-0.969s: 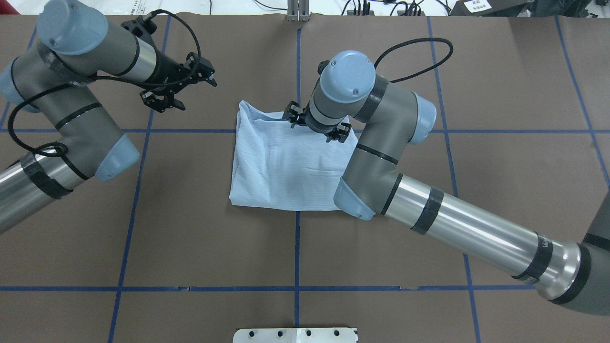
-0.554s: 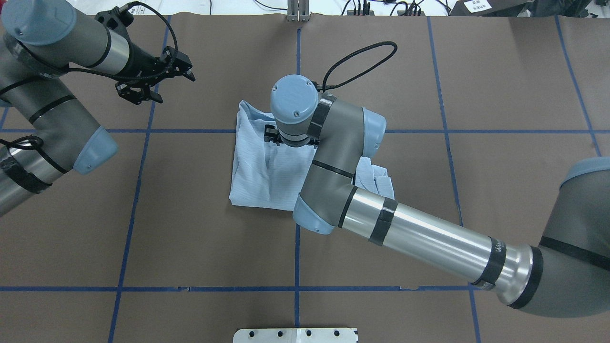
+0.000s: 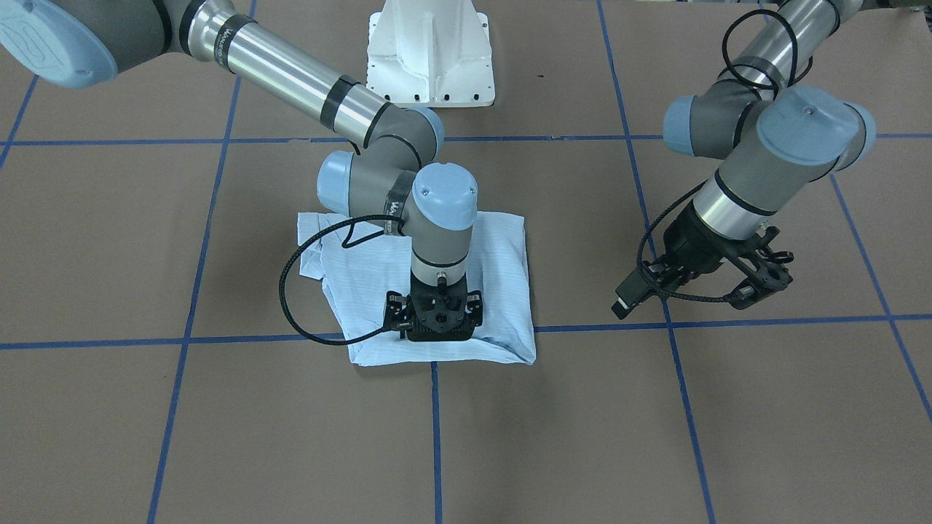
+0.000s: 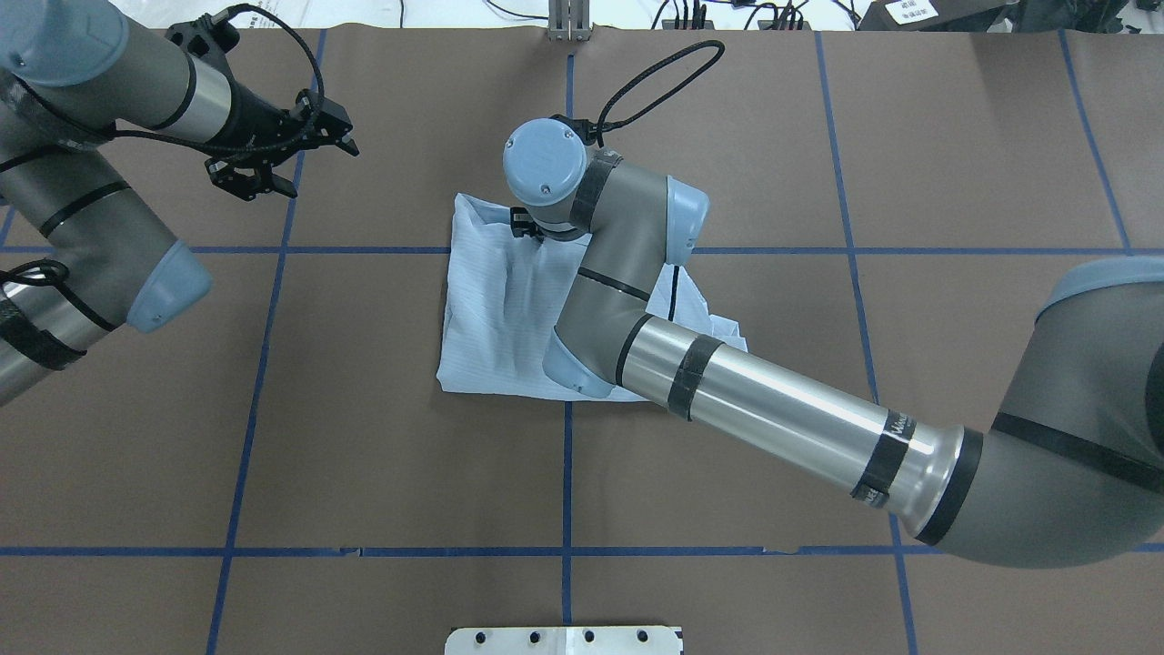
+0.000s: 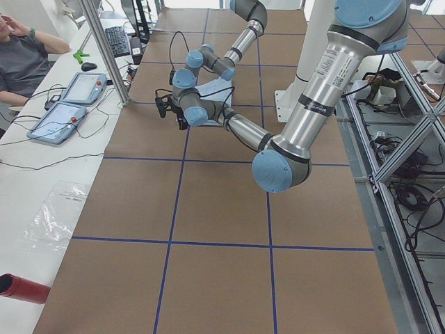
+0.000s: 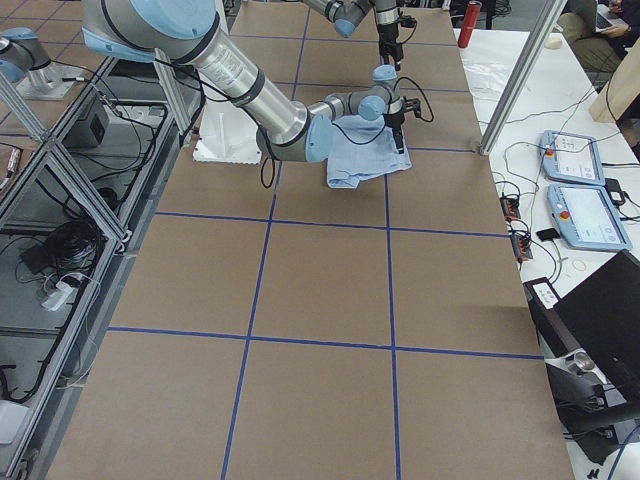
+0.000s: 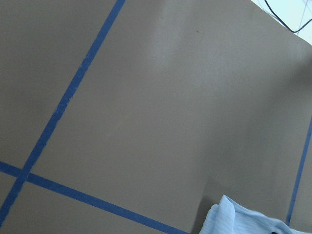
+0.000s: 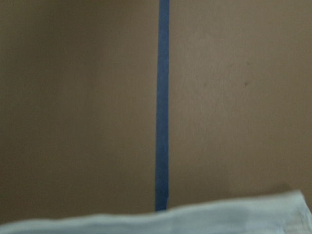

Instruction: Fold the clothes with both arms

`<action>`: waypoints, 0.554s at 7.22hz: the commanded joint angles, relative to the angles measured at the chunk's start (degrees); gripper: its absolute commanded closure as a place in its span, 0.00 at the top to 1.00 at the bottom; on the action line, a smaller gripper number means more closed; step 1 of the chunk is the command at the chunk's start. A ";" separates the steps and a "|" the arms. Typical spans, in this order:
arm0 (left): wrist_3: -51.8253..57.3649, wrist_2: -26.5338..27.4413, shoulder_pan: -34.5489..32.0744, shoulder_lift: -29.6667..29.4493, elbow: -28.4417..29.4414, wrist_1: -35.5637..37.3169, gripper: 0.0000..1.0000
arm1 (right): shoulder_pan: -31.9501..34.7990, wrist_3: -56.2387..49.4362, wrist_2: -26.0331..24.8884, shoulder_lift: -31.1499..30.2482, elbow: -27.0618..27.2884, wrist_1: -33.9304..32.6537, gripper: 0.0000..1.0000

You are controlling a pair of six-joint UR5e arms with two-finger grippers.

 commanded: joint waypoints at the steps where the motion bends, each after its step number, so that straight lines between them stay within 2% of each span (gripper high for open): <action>1: 0.00 0.07 0.00 0.12 -0.01 -0.07 1.00 | 2.79 -0.81 -0.79 1.08 -1.99 4.63 0.99; 2: 0.09 -0.02 -0.09 0.38 -0.01 -0.07 1.00 | 3.93 -0.98 0.08 1.52 -1.55 4.37 1.00; 3: 3.92 0.07 -1.31 0.73 -0.27 0.02 1.00 | 5.94 -2.73 3.31 -0.13 2.80 1.85 1.00; 4: 12.74 -0.02 -4.02 2.82 -0.36 0.10 1.00 | 9.18 -7.09 7.78 -6.15 15.03 -9.23 1.00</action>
